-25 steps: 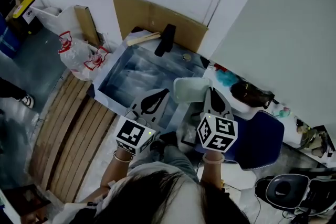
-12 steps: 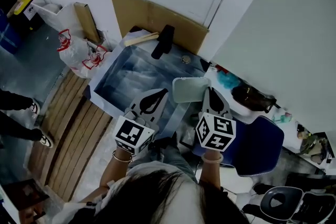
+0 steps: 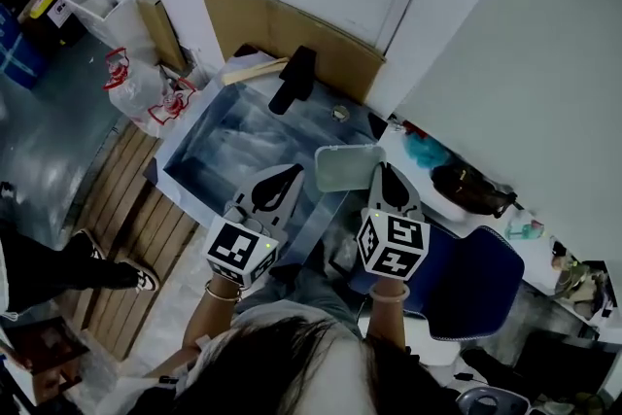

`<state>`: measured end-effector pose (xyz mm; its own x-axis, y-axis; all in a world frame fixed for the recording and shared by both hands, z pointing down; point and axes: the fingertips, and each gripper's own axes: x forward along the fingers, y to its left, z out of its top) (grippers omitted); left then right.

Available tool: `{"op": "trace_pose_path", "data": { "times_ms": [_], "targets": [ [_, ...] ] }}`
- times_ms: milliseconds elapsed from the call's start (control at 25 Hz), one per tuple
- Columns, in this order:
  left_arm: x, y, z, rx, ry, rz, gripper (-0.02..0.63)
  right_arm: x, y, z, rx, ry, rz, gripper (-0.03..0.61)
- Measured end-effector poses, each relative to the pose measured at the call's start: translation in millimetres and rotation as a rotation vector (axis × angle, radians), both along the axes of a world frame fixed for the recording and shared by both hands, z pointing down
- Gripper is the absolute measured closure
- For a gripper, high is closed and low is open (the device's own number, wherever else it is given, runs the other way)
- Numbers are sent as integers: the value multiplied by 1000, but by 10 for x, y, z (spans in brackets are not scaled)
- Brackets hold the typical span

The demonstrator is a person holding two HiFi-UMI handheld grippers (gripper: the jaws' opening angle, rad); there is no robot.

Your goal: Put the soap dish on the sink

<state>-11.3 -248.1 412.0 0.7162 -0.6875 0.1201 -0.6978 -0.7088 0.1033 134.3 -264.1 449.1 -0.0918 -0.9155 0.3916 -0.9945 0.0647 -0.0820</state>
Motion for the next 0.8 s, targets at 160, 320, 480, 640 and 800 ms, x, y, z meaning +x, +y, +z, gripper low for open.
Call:
{"op": "trace_pose_path", "data": {
  "times_ms": [160, 320, 480, 640, 800],
  "targets": [
    [92, -95, 51, -4, -13, -13, 604, 81, -137, 100, -13, 6, -15, 551],
    [147, -181, 100, -11, -21, -26, 604, 143, -261, 196, -26, 15, -29, 551],
    [194, -266, 119, -18, -28, -45, 604, 197, -379, 276, -38, 28, -45, 551],
    [228, -340, 151, -24, -28, -59, 604, 231, -494, 364, -51, 36, -63, 550],
    [260, -424, 172, -32, -29, -77, 604, 264, -615, 470, -71, 50, -82, 550]
  ]
}}
